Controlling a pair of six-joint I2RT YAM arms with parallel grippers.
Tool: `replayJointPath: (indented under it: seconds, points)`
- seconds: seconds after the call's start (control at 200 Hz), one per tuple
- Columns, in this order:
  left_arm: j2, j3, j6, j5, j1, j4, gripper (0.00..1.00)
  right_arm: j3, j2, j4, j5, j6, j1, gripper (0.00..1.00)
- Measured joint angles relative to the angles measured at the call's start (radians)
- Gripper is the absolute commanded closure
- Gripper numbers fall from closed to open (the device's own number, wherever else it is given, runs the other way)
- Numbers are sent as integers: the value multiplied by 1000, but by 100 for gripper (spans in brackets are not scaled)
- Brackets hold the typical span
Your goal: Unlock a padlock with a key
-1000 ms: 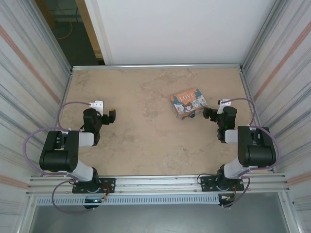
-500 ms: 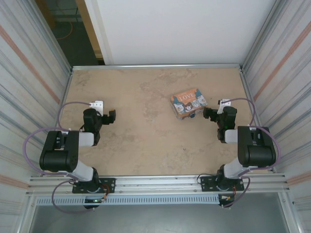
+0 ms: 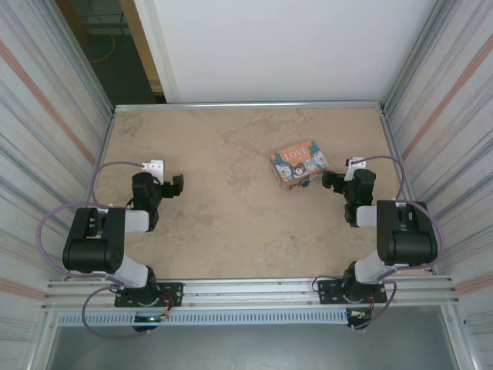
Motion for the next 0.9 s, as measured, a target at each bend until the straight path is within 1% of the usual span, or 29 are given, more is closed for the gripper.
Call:
replayJointPath:
  seconds: [0.22,0.306,0.411,0.506,0.606,0.686,0.787,0.897]
  points:
    - [-1,0,13,15,-2,-1,1,0,0,0,-5,-1,2,0]
    - [-24,0,26,15,-14,-26,1,0,-15,-23,-5,-2,9,0]
    - [-101,5,38,6,-36,-97,1,0,-70,-71,-4,-2,18,0]
    - [-195,26,52,-19,-74,-171,1,1,-142,-127,-4,-1,19,0]
    - [-283,67,47,-31,-113,-252,1,17,-224,-221,-4,0,19,0]
    - [-338,114,8,-30,-128,-332,1,45,-288,-316,-11,11,18,0]
    - [-369,209,-119,-19,-129,-477,1,104,-350,-444,-56,58,-8,0]
    - [-356,336,-272,64,-124,-631,1,200,-367,-591,-146,135,-77,0]
